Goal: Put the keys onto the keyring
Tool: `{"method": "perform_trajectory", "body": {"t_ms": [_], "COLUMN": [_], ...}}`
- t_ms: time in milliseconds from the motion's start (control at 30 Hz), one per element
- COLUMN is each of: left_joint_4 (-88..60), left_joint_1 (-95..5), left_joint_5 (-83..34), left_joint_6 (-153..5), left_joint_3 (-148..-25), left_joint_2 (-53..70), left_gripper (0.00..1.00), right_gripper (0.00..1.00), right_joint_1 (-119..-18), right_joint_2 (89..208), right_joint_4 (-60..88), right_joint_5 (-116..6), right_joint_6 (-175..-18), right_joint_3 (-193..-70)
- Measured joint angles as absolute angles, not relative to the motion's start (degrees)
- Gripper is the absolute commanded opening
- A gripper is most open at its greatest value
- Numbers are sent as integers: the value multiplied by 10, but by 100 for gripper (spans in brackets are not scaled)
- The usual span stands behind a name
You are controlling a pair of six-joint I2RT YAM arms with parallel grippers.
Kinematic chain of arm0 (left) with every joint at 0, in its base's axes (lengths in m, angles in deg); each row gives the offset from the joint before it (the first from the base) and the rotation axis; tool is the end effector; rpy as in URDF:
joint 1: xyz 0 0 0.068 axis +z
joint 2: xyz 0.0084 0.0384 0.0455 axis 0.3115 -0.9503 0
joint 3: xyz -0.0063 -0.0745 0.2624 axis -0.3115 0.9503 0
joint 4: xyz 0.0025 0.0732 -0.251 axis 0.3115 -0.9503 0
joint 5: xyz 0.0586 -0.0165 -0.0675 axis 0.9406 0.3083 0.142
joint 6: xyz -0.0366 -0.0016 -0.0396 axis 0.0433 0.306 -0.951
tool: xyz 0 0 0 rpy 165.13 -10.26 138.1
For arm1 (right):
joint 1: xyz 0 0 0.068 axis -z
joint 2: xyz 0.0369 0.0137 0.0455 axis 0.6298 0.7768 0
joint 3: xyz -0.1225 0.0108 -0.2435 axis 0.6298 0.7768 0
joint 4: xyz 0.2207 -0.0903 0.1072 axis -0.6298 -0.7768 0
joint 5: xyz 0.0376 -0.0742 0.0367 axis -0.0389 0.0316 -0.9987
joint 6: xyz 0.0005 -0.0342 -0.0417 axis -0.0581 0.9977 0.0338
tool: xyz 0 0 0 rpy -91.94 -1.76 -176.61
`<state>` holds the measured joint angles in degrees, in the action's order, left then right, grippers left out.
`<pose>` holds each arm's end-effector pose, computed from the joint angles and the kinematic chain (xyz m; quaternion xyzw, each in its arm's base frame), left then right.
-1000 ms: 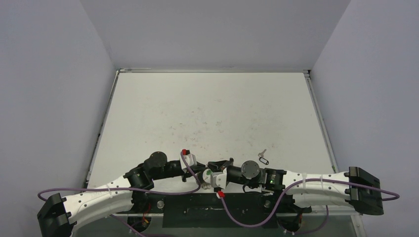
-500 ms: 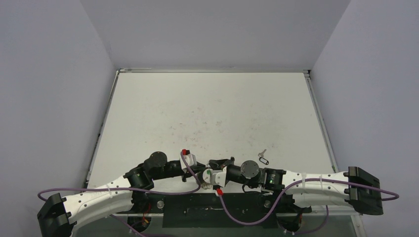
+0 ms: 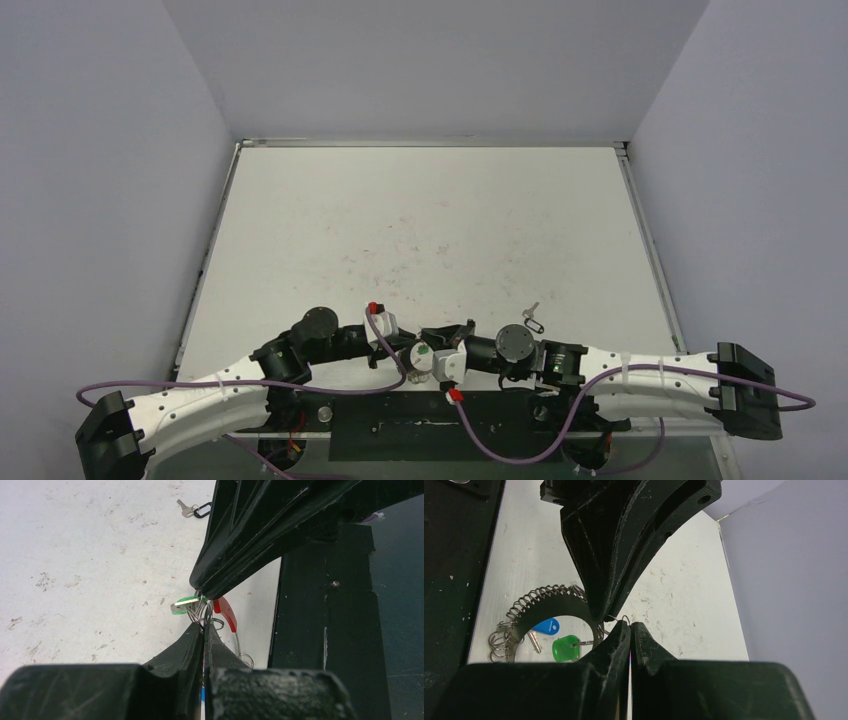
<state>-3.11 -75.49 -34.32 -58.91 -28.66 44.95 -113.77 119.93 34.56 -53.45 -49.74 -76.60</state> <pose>0.0809 -0.1471 0.2106 0.4740 0.6072 -0.3920 0.5030 0.0509 0.2003 0.2225 -0.6690 0.3909 0.2266 0.5901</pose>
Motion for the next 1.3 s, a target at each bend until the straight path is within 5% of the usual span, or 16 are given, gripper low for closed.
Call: {"method": "perform_trajectory", "body": {"t_ms": [1300], "left_joint_4": [-31], "left_joint_1": [-755], "left_joint_5": [-343], "left_joint_6": [-589], "left_joint_3": [-287], "left_joint_2": [450], "left_gripper": [0], "right_gripper": [0], "right_joint_1": [-1138], "right_joint_2": [1232], "right_joint_4": [331], "right_joint_5": [-535], "right_joint_6": [-498], "right_joint_3": [-780]}}
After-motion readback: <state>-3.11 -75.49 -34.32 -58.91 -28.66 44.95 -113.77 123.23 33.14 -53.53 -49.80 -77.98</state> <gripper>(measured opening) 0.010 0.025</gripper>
